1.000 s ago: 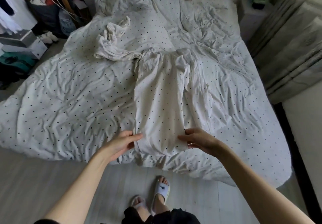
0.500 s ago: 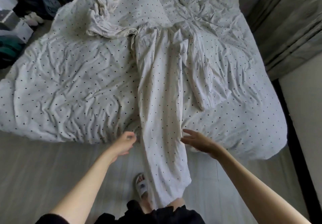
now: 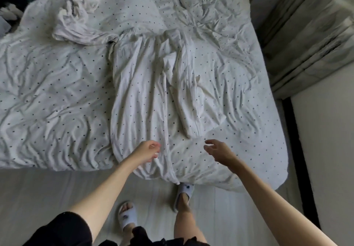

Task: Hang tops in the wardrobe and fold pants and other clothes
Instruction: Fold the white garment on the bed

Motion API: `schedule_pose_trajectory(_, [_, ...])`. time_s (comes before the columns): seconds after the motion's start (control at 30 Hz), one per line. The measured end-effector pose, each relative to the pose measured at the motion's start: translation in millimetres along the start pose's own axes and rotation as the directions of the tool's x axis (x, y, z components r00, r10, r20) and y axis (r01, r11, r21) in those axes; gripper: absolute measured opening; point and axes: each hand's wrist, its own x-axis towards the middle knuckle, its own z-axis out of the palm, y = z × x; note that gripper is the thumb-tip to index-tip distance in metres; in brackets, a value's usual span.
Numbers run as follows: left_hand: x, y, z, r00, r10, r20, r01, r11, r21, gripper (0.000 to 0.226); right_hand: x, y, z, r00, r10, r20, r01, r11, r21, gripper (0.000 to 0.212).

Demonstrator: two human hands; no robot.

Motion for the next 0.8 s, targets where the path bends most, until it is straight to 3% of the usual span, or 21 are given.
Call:
schedule_pose_trajectory(0.17, [52.7,39.7,78.0,0.995,0.028,-0.096,-0.026,0.999,0.026,0.031,71.0,-0.6,-77.1,0.995,-0.063,-0.075,0.055,0.994,-0.095,0.038])
schedule_pose_trajectory(0.27, [73.4,37.9,120.8,0.994,0.03,-0.103,-0.019,0.994,0.11,0.035,117.0,5.5,-100.8,0.997,-0.042,0.06,0.054,0.978,-0.202,0.048])
schedule_pose_trajectory(0.4, [96.3,38.2,140.0,0.983,-0.012,-0.182,0.027,0.996,0.08,0.038,165.9,4.3,-109.1,0.983,-0.156,0.093,0.181,0.897,-0.404,0.059])
schedule_pose_trajectory(0.5, [116.1,48.6,138.5,0.964,-0.048,-0.261,0.058,0.998,0.031,0.045,191.9,11.7,-105.6,0.993,-0.112,0.04,0.117,0.865,-0.487,0.063])
schedule_pose_trajectory(0.57, [130.6,58.0,137.1,0.964,-0.069,-0.256,0.078,0.997,0.026,0.044,205.1,21.6,-104.5,0.998,-0.063,0.01,0.057,0.807,-0.587,0.055])
schedule_pose_trajectory(0.67, [145.2,64.4,143.5,0.955,-0.052,-0.293,0.062,0.998,0.025,0.009,211.7,28.5,-104.3,0.996,-0.075,-0.047,0.027,0.763,-0.646,0.028])
schedule_pose_trajectory(0.8, [133.2,59.1,159.7,0.92,0.029,-0.392,0.013,0.995,0.103,0.023,191.9,41.5,-101.5,0.975,-0.205,-0.085,0.114,0.792,-0.6,0.024])
